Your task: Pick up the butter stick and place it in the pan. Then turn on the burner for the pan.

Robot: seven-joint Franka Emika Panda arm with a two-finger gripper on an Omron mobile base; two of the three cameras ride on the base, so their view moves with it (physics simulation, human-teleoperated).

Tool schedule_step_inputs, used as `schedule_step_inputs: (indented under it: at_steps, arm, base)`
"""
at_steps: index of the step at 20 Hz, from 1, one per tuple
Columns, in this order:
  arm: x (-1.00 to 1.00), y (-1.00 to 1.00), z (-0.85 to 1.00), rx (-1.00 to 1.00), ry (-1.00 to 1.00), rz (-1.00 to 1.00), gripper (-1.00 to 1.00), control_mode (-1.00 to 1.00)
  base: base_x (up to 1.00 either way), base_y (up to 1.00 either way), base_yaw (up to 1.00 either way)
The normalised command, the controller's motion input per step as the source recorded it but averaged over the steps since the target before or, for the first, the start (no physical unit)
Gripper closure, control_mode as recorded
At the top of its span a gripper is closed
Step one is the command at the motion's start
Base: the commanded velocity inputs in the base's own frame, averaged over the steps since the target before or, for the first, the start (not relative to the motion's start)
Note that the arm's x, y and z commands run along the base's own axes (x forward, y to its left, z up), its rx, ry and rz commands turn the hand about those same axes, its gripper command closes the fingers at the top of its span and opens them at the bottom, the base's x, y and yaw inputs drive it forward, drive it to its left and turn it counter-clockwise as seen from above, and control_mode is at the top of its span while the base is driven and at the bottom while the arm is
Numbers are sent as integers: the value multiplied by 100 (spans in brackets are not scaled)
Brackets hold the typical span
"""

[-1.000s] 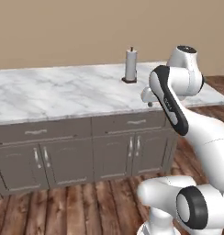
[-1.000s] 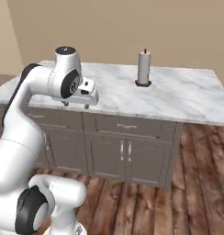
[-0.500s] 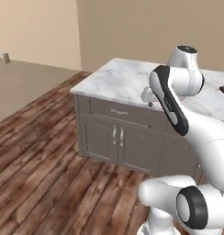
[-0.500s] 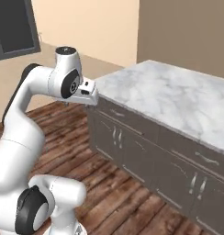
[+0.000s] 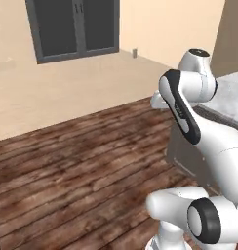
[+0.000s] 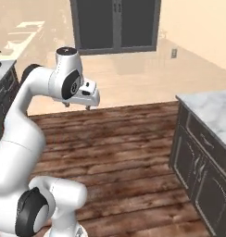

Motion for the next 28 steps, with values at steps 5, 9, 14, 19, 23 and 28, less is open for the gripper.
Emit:
schedule_step_inputs:
  at_steps: [5,9,14,19,23,28]
  arm:
    - [0,0,0,0,0,0,-100,100]
    - [0,0,0,0,0,0,-100,100]
    - [0,0,0,0,0,0,-100,100]
    - [0,0,0,0,0,0,-100,100]
    - [0,0,0,0,0,0,-100,100]
    - [0,0,0,0,0,0,-100,100]
  base:
    - [37,-1,88]
    - [50,-12,83]
    - [64,-35,71]
    - [72,-65,35]
    - [89,-86,20]
    - [96,-99,26]
